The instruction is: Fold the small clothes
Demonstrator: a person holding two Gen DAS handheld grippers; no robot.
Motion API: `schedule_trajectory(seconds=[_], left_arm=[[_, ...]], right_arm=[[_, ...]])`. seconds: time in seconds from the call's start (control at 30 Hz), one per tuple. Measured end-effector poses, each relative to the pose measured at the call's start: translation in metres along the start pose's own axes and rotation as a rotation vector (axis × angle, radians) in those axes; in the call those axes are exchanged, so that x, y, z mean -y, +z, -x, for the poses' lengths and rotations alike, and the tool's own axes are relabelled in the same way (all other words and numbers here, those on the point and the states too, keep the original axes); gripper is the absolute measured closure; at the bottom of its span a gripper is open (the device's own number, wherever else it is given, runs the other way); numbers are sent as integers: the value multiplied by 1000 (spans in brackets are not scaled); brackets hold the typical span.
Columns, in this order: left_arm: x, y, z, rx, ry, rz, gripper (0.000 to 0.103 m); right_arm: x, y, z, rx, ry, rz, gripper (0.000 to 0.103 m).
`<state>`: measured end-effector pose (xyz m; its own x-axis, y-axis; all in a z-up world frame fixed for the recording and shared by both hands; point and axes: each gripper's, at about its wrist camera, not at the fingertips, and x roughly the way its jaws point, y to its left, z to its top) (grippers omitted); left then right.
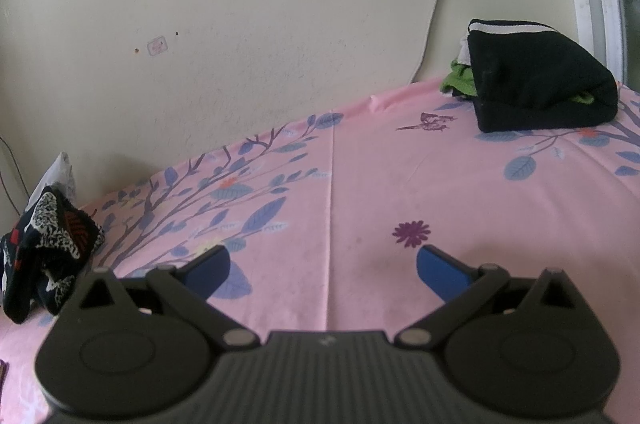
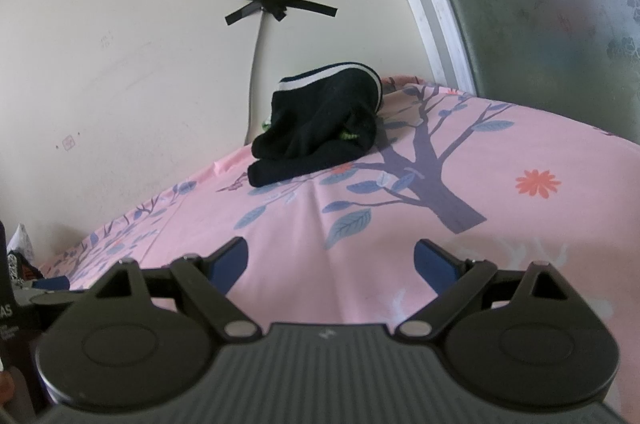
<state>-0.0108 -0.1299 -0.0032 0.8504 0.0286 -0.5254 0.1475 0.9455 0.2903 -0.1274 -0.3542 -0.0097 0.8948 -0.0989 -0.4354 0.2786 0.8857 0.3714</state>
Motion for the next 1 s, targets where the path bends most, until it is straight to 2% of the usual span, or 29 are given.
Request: schedule_trajectory(seconds=[1.0], left_arm=[[0,1,0,-7,-2,-2,0]], right_arm=[[1,0,-1,0,2,1,14]])
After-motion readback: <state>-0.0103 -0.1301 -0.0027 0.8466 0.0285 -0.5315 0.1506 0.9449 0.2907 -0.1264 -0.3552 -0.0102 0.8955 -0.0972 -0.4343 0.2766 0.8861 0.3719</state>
